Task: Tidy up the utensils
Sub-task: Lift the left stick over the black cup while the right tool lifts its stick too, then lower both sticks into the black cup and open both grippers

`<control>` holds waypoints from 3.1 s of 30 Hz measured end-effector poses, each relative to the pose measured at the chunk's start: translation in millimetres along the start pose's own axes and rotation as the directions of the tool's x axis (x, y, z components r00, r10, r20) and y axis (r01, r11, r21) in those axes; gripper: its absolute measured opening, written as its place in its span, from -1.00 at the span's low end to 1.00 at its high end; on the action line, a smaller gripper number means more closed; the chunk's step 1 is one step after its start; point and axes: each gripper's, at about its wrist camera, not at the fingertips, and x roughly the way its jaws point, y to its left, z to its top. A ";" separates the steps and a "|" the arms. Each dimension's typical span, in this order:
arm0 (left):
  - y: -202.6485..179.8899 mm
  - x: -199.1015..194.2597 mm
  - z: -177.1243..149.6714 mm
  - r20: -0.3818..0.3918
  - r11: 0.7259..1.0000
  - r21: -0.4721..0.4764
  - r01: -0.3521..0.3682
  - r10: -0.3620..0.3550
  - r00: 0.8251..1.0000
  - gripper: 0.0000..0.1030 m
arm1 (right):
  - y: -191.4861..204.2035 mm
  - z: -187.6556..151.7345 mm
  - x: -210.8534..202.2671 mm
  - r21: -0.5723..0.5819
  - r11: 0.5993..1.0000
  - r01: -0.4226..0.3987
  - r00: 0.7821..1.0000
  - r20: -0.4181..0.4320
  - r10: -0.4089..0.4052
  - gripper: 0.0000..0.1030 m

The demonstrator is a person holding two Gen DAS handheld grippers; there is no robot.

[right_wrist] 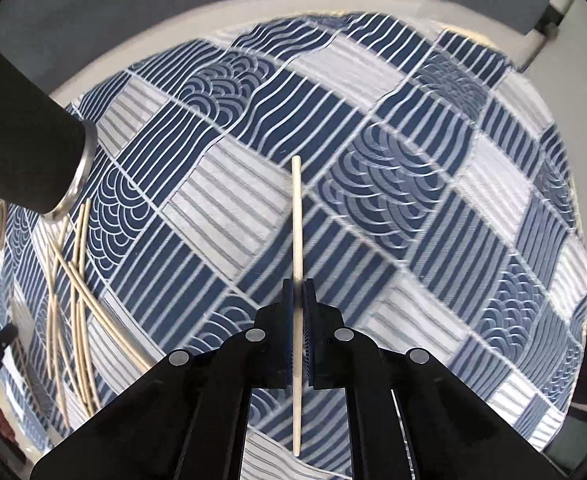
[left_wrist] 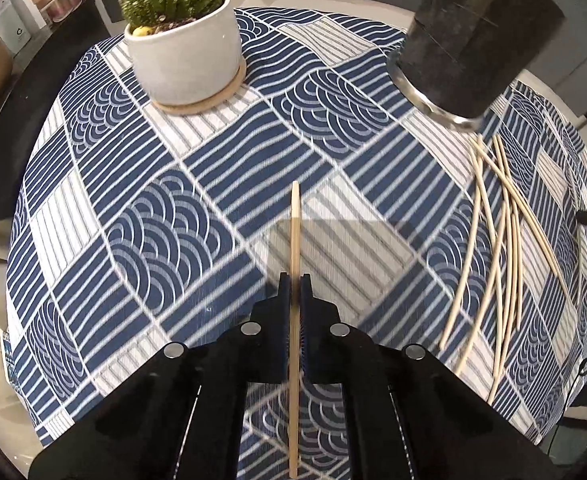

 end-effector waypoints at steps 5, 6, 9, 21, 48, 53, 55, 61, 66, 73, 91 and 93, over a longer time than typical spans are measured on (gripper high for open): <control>4.3 -12.1 -21.4 0.014 1.000 0.005 0.000 0.000 1.000 -0.90 | -9.1 -3.7 -23.9 -0.004 1.000 0.021 0.997 0.069 -0.021 -0.91; 1.5 -16.0 -24.3 0.018 1.000 0.008 -0.007 0.007 1.000 -0.90 | -8.9 -6.3 -28.2 -0.004 1.000 0.019 0.997 0.077 -0.019 -0.91; 0.8 -31.7 -37.2 0.034 1.000 0.000 0.001 -0.001 0.999 -0.90 | -1.9 -24.2 -40.5 -0.010 1.000 0.007 0.995 0.103 -0.006 -0.91; -22.0 -105.0 -37.5 0.168 1.000 0.019 -0.014 0.010 0.986 -0.90 | 28.5 -50.5 -106.1 -0.081 0.996 -0.047 0.969 0.238 0.065 -0.91; -94.9 -245.3 102.7 0.502 0.988 0.148 0.046 -0.115 0.857 -0.90 | 109.5 -1.0 -262.1 -0.399 0.890 -0.222 0.693 0.577 0.432 -0.91; -99.0 -259.4 133.4 0.559 0.984 0.149 0.102 -0.169 0.812 -0.90 | 130.0 16.0 -275.1 -0.492 0.839 -0.233 0.591 0.613 0.524 -0.91; -98.4 -265.8 146.3 0.585 0.977 0.157 0.146 -0.211 0.783 -0.90 | 137.7 26.8 -276.4 -0.500 0.834 -0.235 0.579 0.617 0.533 -0.91; -99.3 -266.0 175.7 0.636 0.950 0.202 0.238 -0.312 0.706 -0.90 | 151.4 60.7 -270.1 -0.519 0.808 -0.278 0.534 0.616 0.579 -0.91; -103.4 -248.0 196.1 0.661 0.933 0.225 0.281 -0.358 0.660 -0.90 | 160.1 77.9 -257.9 -0.546 0.779 -0.308 0.507 0.599 0.620 -0.91; -102.0 -209.5 206.5 0.653 0.835 0.353 0.423 -0.543 0.527 -0.90 | 161.7 90.5 -226.5 -0.568 0.758 -0.322 0.493 0.583 0.646 -0.91; -89.0 -104.4 203.0 0.634 0.794 0.381 0.473 -0.597 0.491 -0.90 | 170.7 94.2 -120.2 -0.541 0.744 -0.393 0.569 0.493 0.659 -0.91; -92.1 -96.9 198.3 0.625 0.811 0.375 0.450 -0.579 0.524 -0.90 | 171.6 90.5 -112.5 -0.535 0.749 -0.392 0.590 0.479 0.650 -0.91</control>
